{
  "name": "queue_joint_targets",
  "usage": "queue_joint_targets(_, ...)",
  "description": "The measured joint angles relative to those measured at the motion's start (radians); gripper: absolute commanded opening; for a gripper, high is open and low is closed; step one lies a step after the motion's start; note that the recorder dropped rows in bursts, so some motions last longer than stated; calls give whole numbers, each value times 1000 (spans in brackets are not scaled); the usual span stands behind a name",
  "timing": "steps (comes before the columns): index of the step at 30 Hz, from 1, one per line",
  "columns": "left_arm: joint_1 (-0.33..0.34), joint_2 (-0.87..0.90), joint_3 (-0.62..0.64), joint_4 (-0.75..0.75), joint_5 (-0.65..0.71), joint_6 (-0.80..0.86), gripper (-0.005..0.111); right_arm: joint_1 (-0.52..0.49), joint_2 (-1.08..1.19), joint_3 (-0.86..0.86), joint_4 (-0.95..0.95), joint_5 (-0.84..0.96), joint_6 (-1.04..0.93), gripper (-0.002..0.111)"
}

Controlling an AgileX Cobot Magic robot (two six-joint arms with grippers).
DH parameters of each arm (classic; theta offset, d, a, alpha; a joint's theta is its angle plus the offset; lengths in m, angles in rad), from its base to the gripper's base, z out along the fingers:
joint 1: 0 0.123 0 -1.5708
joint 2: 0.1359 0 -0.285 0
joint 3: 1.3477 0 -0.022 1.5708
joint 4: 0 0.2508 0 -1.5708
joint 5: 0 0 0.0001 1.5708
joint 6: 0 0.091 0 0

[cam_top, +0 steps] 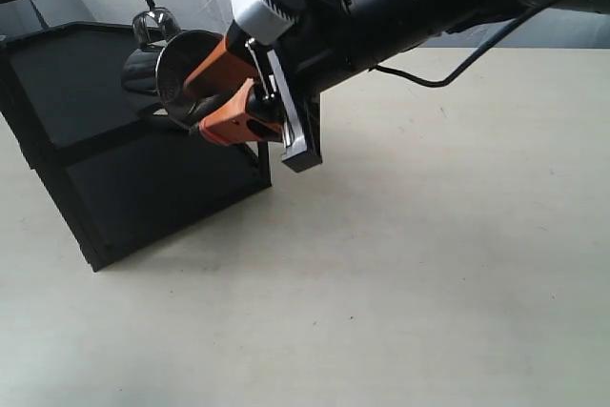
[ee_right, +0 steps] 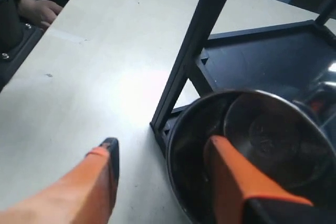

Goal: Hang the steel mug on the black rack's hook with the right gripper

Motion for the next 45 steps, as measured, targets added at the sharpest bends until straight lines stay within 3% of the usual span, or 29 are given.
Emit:
queue_joint_targets(7,0,0,0,0,0,0,2,0,-51,0,-76,-12,88,48)
queue_joint_targets(10,0,0,0,0,0,0,2,0,-76,0,-137,-16,146,29)
queue_joint_targets(13,0,0,0,0,0,0,2,0,-114,0,-192,-28,210,-2)
queue_joint_targets(17,0,0,0,0,0,0,2,0,-181,0,-273,-64,340,0)
queue_joint_targets(19,0,0,0,0,0,0,2,0,-241,0,-352,-138,511,0)
queue_joint_targets(22,0,0,0,0,0,0,2,-22,-343,0,-553,-348,948,0)
queue_joint_targets(24,0,0,0,0,0,0,2,-68,-386,0,-666,-396,1247,0)
queue_joint_targets(28,0,0,0,0,0,0,2,-119,-424,9,-863,-307,1492,0)
queue_joint_targets(31,0,0,0,0,0,0,2,-121,-427,37,-904,-222,1688,0)
queue_joint_targets(45,0,0,0,8,0,0,2,-121,-497,40,-1006,-213,1712,0)
